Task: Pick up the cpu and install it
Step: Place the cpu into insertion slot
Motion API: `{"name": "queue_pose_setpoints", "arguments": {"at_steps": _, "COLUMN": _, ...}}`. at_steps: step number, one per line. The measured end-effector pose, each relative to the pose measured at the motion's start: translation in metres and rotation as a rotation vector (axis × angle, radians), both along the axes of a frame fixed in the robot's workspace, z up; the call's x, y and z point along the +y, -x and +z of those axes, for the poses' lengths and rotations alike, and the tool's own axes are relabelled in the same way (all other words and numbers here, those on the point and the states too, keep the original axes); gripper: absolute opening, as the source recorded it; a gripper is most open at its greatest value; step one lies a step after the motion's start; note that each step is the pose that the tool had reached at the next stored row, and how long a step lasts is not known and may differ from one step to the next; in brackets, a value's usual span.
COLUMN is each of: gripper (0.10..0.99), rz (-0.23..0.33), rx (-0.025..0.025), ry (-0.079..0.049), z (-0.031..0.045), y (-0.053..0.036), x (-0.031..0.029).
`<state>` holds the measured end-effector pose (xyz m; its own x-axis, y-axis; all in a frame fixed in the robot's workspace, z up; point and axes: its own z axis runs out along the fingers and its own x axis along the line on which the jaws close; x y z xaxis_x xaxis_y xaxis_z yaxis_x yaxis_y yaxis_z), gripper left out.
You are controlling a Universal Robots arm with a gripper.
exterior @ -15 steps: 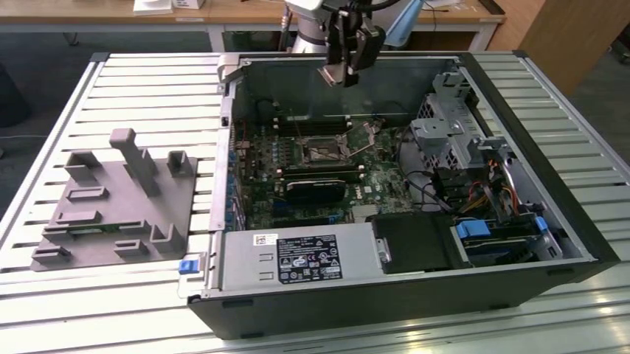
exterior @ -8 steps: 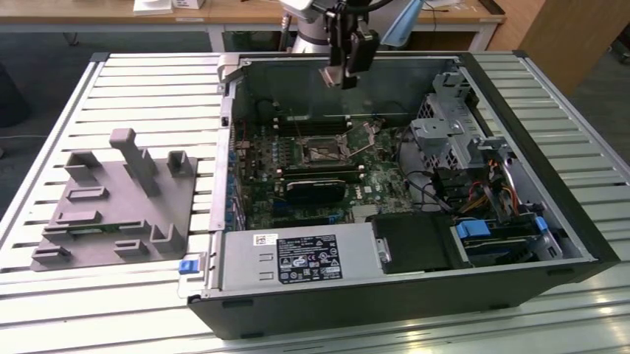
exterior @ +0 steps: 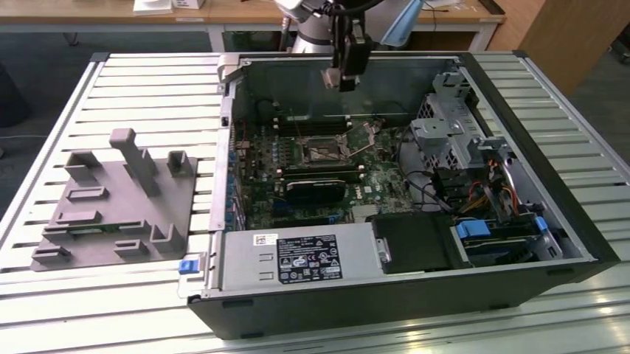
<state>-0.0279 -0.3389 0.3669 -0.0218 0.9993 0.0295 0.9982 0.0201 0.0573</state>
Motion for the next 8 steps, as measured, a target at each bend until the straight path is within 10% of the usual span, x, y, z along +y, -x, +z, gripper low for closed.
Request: {"name": "queue_pose_setpoints", "arguments": {"at_steps": 8, "gripper": 0.541, "rz": -0.031, "rx": -0.0030, "ry": 0.011, "z": -0.0086, "y": -0.0001, "x": 0.0000}}
